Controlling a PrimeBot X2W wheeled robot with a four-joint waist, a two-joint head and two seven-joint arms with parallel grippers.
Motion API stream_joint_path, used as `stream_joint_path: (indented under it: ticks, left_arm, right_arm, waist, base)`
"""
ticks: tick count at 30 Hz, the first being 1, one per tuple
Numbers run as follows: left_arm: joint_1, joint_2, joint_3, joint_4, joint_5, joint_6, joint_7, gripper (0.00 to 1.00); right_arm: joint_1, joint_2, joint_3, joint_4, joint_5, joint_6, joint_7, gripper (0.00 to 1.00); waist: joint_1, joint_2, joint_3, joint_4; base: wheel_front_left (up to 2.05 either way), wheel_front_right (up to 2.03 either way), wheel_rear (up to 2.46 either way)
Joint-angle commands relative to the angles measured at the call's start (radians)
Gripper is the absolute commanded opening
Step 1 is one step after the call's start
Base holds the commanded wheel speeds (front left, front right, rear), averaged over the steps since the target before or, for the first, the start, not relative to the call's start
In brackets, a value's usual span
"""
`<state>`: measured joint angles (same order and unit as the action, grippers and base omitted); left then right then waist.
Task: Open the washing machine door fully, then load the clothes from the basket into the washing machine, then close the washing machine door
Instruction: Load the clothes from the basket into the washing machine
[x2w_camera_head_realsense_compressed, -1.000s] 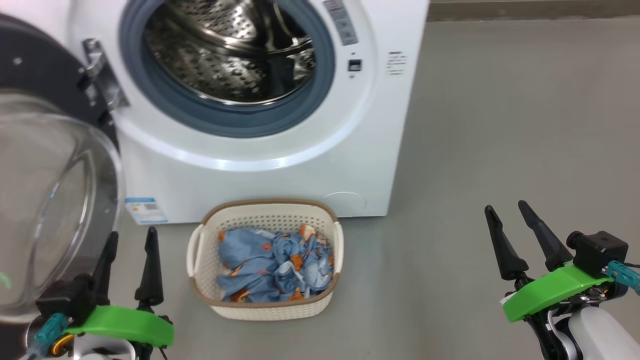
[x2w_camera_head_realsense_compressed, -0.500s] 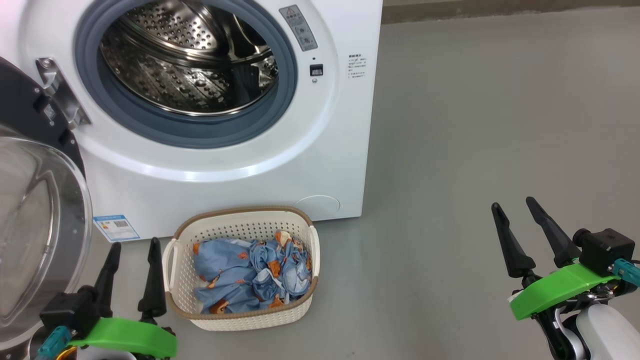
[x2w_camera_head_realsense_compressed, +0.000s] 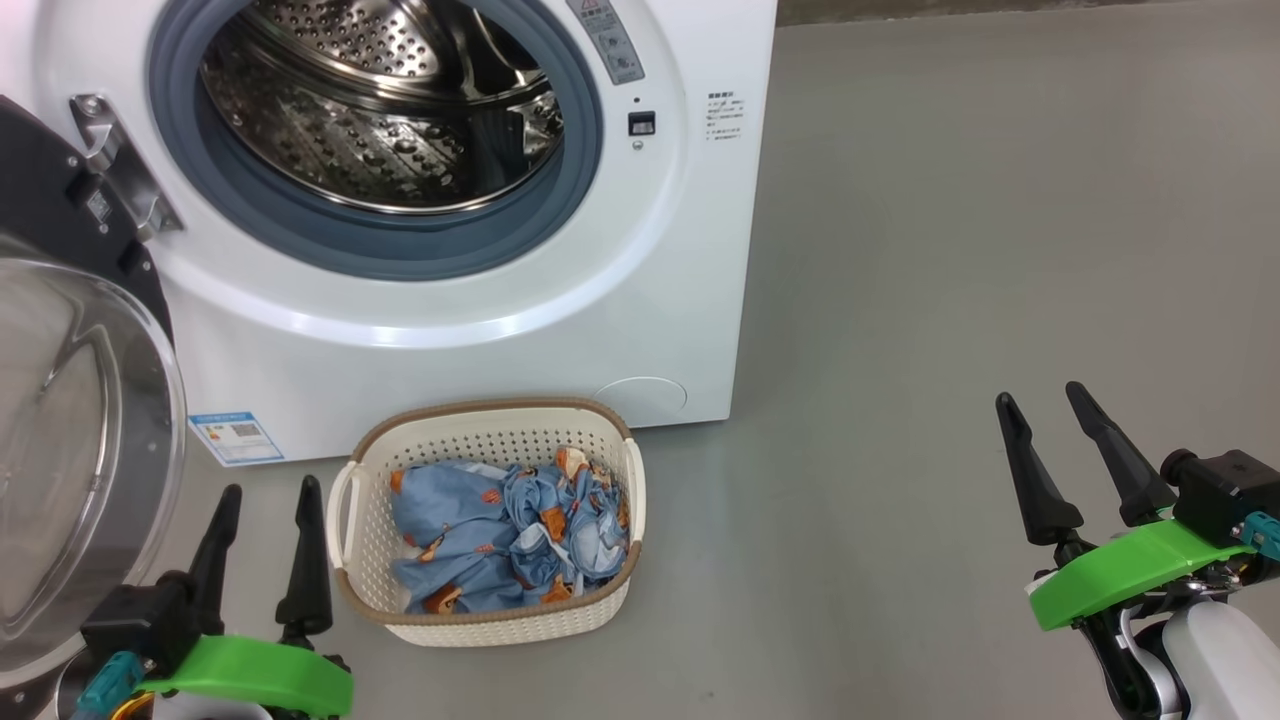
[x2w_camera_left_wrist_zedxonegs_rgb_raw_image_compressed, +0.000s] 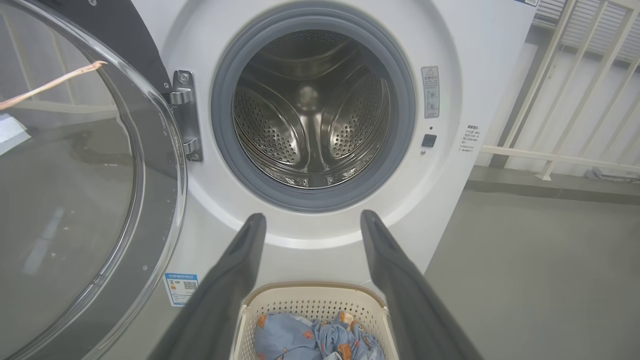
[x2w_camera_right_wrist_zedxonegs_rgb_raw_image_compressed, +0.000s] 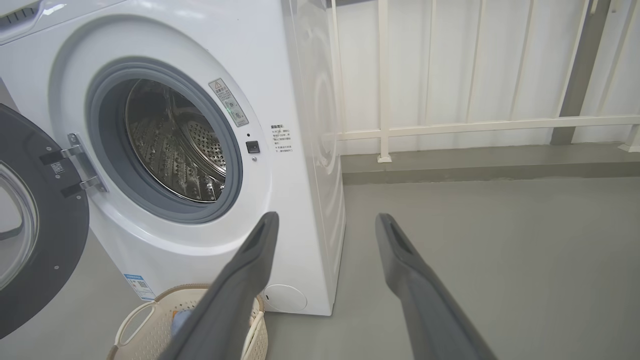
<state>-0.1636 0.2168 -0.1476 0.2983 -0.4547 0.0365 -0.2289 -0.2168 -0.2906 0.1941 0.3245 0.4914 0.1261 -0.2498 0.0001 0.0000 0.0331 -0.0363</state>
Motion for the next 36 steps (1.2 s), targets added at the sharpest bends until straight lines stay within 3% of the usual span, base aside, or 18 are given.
stream_joint_path:
  ticks: [1,36]
  left_arm:
    - [-0.031,0.026,0.033,-0.022,0.006,0.007,-0.009,1.0]
    - [-0.036,0.032,0.026,-0.012,-0.018,0.007,-0.02,1.0]
  right_arm:
    - [-0.018,-0.015,0.011,-0.027,-0.011,0.005,-0.012,1.0]
    - [-0.015,-0.01,0.014,-0.02,-0.002,0.005,-0.012,1.0]
  waist:
    - [-0.0001,0.0,0.003,0.004]
    - [-0.0001,0.0,-0.003,0.024]
  base:
    - [0.0,0.0,0.0]
    - [0.03,-0.06,0.03]
